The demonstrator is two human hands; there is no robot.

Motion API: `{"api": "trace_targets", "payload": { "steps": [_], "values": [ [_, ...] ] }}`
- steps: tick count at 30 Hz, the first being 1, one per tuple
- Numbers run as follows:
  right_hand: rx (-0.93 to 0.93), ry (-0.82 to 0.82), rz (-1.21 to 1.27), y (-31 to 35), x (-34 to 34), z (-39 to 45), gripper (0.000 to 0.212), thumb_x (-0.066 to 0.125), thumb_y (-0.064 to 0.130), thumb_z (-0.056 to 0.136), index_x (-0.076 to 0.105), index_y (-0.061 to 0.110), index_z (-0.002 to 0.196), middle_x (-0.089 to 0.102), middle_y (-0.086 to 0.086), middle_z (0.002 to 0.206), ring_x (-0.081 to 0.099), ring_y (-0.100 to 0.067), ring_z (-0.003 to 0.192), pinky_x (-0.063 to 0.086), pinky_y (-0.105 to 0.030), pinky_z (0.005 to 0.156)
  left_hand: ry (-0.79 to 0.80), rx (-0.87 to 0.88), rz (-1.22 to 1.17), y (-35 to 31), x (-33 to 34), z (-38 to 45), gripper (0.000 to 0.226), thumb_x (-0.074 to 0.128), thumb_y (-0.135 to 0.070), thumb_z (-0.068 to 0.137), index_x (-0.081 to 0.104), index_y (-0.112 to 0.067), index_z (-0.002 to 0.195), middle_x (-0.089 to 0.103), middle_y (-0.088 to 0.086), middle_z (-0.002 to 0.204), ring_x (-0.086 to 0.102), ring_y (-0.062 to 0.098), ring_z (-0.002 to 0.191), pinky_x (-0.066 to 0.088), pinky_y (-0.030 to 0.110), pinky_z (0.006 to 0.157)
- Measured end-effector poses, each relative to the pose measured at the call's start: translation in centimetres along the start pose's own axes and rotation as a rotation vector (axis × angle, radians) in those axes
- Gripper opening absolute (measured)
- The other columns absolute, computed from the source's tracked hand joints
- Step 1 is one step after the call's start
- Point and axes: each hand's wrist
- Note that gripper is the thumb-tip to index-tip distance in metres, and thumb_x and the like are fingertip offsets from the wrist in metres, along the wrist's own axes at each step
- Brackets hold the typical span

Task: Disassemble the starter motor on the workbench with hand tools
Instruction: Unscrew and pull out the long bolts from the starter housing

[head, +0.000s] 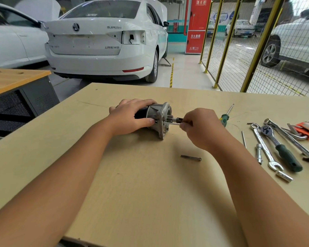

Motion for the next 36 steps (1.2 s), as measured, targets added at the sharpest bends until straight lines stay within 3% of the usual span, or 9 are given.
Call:
{"api": "trace_targets", "payload": {
  "steps": [4,7,15,20,24,26,29,36],
  "values": [
    [-0.005,-0.019,-0.048,0.2,-0.1,-0.2,0.013,0.067,0.032,0.095,0.075,0.022,0.093,0.061,0.0,0.088,0.058,-0.024,0.083,0.05,-0.036,0.071,-0.001,0.001,-0.003,0.0,0.0,0.0,0.065,0.048,-0.078,0.075,0.032,-0.07,0.138,0.046,-0.03,0.146,0.031,0.014,0.139,0.025,0.049,0.1],
    [-0.014,-0.028,-0.065,0.4,-0.3,-0.5,0.008,0.072,0.033,0.09,0.073,0.026,0.088,0.061,0.004,0.09,0.059,-0.024,0.089,0.053,-0.044,0.081,0.0,0.003,-0.001,0.0,0.0,0.0,0.066,0.047,-0.079,0.075,0.031,-0.07,0.138,0.046,-0.03,0.147,0.031,0.014,0.139,0.025,0.049,0.099],
    [-0.032,0.052,0.039,0.2,-0.2,-0.6,0.018,0.081,0.031,0.083,0.066,0.022,0.082,0.063,0.001,0.088,0.059,-0.022,0.083,0.053,-0.037,0.071,-0.003,-0.002,-0.01,-0.2,-0.1,-0.1,0.063,0.051,-0.074,0.078,0.034,-0.069,0.138,0.047,-0.029,0.144,0.032,0.015,0.138,0.026,0.05,0.101],
    [-0.057,0.077,0.159,-0.4,0.2,-0.3,0.031,0.064,0.038,0.096,0.055,0.026,0.069,0.055,0.004,0.069,0.048,-0.012,0.066,0.034,-0.029,0.054,-0.02,0.007,0.0,0.0,0.0,0.0,0.064,0.051,-0.074,0.078,0.032,-0.069,0.139,0.049,-0.027,0.144,0.033,0.015,0.137,0.027,0.05,0.103],
    [-0.036,0.163,0.111,-0.4,0.1,-0.2,0.029,0.055,0.031,0.101,0.063,0.02,0.075,0.059,-0.003,0.075,0.053,-0.021,0.07,0.041,-0.033,0.06,-0.027,0.017,-0.007,0.1,0.1,0.0,0.06,0.053,-0.07,0.083,0.033,-0.067,0.14,0.049,-0.026,0.144,0.033,0.015,0.137,0.026,0.05,0.104],
    [-0.051,0.107,0.08,-0.3,0.1,-0.1,0.022,0.06,0.029,0.099,0.07,0.016,0.085,0.063,-0.004,0.081,0.057,-0.025,0.078,0.048,-0.036,0.07,-0.031,0.002,-0.013,0.1,0.1,0.0,0.06,0.051,-0.071,0.081,0.034,-0.067,0.139,0.05,-0.027,0.142,0.033,0.014,0.136,0.026,0.05,0.106],
    [-0.069,-0.017,0.049,-0.1,0.0,-0.3,0.011,0.071,0.032,0.091,0.074,0.023,0.085,0.065,0.002,0.083,0.06,-0.024,0.082,0.053,-0.041,0.077,-0.042,-0.002,-0.009,0.0,0.3,0.0,0.062,0.05,-0.072,0.079,0.036,-0.066,0.139,0.051,-0.028,0.138,0.033,0.013,0.135,0.026,0.05,0.105],
    [-0.107,-0.056,0.151,-0.1,0.5,-0.2,0.02,0.078,0.04,0.084,0.076,0.02,0.08,0.066,0.001,0.075,0.06,-0.019,0.074,0.052,-0.037,0.068,-0.083,0.016,-0.051,0.3,0.5,-0.4,0.062,0.053,-0.068,0.08,0.044,-0.062,0.141,0.054,-0.029,0.137,0.035,0.011,0.136,0.024,0.051,0.109]
  ]
}}
Point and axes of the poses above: each hand's wrist, its own z-axis towards the middle knuckle, its own x-axis out of the palm, y = z × x
